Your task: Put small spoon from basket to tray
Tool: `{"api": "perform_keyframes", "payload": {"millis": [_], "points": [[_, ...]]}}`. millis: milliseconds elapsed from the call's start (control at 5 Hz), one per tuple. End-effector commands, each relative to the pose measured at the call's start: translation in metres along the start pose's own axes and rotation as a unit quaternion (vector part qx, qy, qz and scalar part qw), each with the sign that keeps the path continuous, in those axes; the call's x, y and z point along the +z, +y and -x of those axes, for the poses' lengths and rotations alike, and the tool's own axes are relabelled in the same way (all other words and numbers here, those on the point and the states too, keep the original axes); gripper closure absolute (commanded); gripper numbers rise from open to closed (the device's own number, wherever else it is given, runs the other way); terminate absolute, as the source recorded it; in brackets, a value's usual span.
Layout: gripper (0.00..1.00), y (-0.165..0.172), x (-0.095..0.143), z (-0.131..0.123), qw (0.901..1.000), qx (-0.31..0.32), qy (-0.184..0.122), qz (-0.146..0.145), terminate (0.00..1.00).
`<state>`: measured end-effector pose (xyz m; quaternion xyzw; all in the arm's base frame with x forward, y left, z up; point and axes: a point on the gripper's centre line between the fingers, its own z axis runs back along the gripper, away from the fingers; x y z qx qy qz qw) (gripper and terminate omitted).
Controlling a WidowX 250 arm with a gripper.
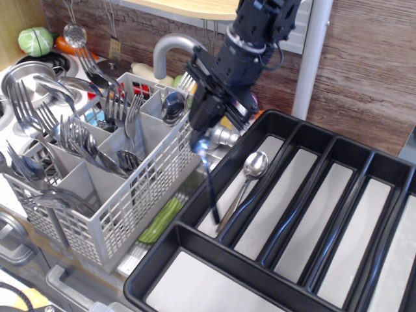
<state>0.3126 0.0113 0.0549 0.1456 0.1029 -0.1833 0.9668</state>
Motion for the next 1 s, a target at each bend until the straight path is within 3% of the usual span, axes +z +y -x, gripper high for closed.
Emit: {"api": "perform_keyframes", "payload": {"millis": [0, 600, 800], "points": [[0.0, -0.0064, -0.0193, -0.0187, 0.994, -0.061, -0.079, 0.044, 0.0], [0.0, -0.0064, -0.0193, -0.0187, 0.994, -0.061, -0.079, 0.044, 0.0], [0.0, -0.0064, -0.0193, -0.0187, 0.994, -0.061, -0.079, 0.044, 1.0]]}}
